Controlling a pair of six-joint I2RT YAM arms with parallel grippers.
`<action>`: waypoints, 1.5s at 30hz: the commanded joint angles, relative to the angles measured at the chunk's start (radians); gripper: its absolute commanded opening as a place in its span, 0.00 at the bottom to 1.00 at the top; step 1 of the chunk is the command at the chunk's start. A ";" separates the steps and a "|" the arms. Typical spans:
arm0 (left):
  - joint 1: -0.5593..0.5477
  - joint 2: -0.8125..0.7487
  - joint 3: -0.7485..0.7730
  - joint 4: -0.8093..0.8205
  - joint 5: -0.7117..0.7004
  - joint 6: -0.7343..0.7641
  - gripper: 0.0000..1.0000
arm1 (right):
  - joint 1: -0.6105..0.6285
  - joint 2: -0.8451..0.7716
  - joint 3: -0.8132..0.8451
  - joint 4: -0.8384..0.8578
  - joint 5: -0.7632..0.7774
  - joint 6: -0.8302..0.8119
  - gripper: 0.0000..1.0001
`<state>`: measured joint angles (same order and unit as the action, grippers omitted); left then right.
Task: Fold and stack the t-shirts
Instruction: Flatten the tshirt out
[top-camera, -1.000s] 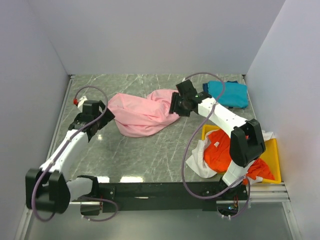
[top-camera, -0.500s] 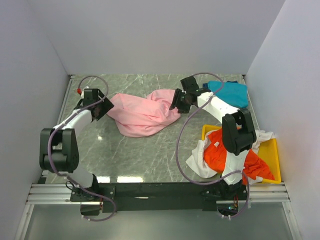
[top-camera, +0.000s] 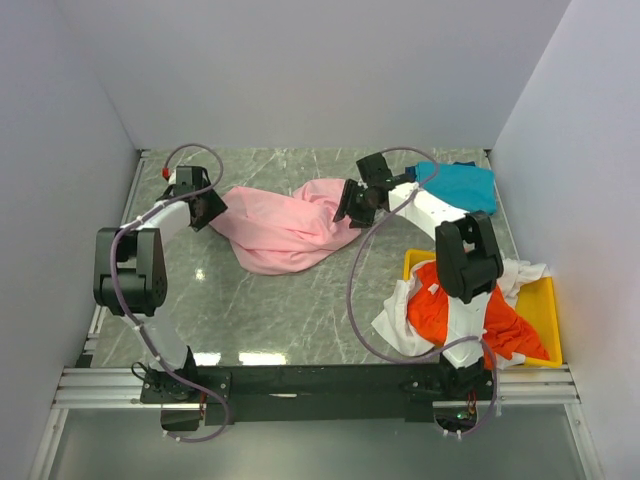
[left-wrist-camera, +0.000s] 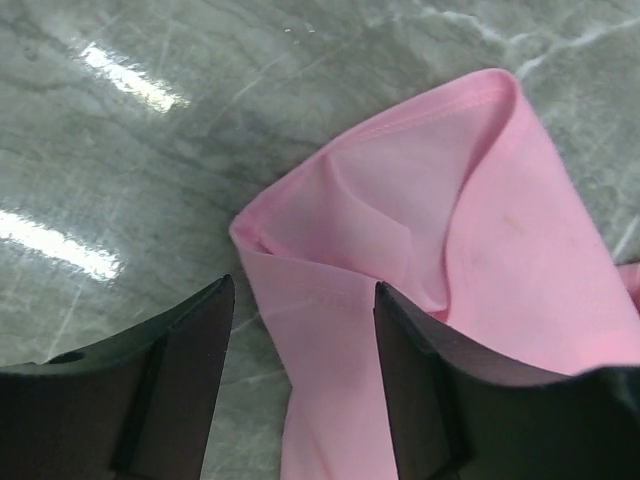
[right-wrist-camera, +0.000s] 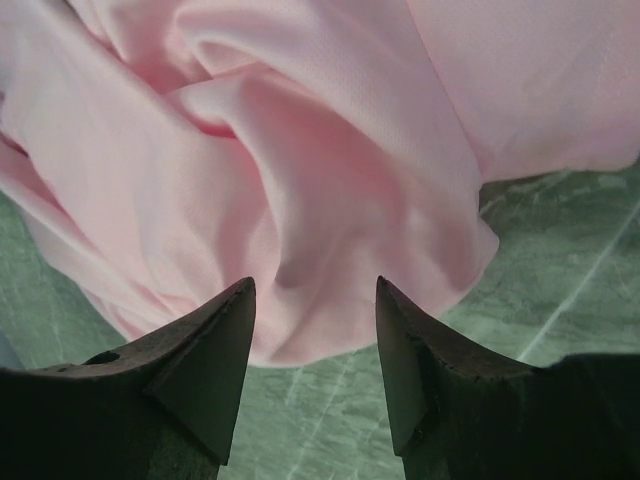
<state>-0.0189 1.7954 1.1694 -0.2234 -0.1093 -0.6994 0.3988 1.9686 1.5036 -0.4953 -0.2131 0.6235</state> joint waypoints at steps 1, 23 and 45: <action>0.005 0.016 0.032 -0.034 -0.055 0.035 0.64 | 0.003 0.045 0.066 0.014 -0.020 -0.024 0.59; 0.043 0.055 0.154 -0.050 -0.017 0.078 0.00 | -0.015 0.003 0.305 -0.052 -0.169 -0.034 0.00; 0.066 -0.893 0.055 0.170 -0.279 0.060 0.00 | 0.017 -0.574 0.340 0.049 -0.046 -0.232 0.00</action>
<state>0.0471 0.9390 1.2331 -0.0731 -0.3344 -0.6777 0.4046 1.4620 1.8565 -0.5308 -0.2951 0.4187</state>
